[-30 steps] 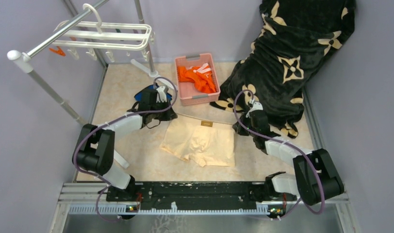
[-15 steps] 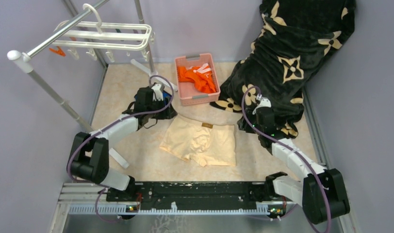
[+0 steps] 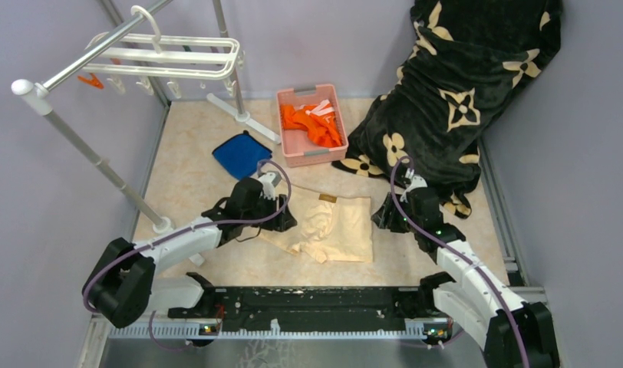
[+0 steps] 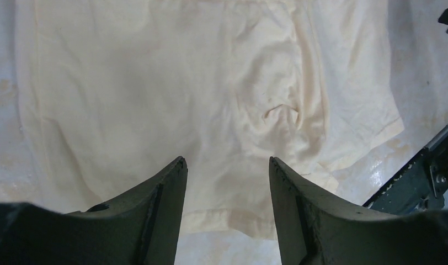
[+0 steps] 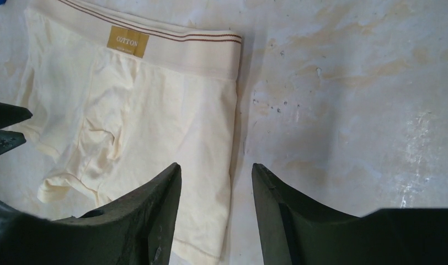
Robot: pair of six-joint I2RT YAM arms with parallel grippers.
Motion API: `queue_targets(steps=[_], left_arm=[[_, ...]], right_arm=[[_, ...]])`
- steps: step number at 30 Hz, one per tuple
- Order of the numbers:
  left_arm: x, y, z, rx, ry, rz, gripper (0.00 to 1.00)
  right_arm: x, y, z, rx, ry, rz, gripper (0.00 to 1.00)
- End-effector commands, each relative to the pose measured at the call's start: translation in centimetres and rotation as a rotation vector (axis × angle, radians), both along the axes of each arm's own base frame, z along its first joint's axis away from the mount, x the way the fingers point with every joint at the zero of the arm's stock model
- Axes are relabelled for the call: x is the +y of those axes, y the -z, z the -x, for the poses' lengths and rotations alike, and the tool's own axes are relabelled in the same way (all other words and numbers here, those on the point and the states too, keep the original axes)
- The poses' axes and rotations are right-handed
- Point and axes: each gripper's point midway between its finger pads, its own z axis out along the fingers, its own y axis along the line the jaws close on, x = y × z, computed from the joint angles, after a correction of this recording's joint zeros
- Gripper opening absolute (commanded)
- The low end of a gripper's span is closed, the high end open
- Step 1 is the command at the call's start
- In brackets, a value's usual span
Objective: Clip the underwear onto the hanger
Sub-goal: Flatten out the underwear at the center of the board.
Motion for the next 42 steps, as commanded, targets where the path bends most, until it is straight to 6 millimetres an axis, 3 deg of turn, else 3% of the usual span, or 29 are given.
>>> queue_targets(steps=[1,5,12,19,21,28,31,36,42], left_arm=[[1.7,2.5,0.9,0.042,-0.072,-0.040,0.62],[3.1,4.2,2.0,0.084,-0.129,-0.060,0.62],[5.1,5.4,4.1,0.144,-0.219,-0.076,0.62],[5.9,5.6,7.1,0.208,-0.271,-0.023,0.60],[5.9,5.0,7.1,0.199,-0.286,-0.011,0.61],[5.4,-1.7,3.2,0.003,-0.312,0.020,0.66],[6.2,-3.5,0.8,-0.084,-0.355,-0.052,0.70],[7.9,-3.5,-2.3,-0.097,-0.412,-0.246,0.70],[7.4,-1.8,-5.5,-0.066,-0.337,-0.277,0.69]], right_arm=[[0.8,-0.8,0.3,-0.017,-0.036,-0.050,0.51],[1.2,-1.0,0.2,-0.022,-0.050,-0.066,0.51],[1.0,-1.7,-0.3,-0.036,-0.031,-0.061,0.51],[0.3,-1.9,-0.7,-0.041,0.008,-0.037,0.51],[0.2,-2.2,-0.8,-0.052,0.015,-0.035,0.51],[0.6,-2.7,-1.6,-0.055,-0.006,-0.029,0.52],[1.2,-3.1,-2.2,-0.059,-0.037,-0.039,0.52],[1.6,-3.5,-3.0,-0.070,-0.049,-0.045,0.52],[2.0,-3.0,-3.0,-0.058,-0.075,-0.048,0.52]])
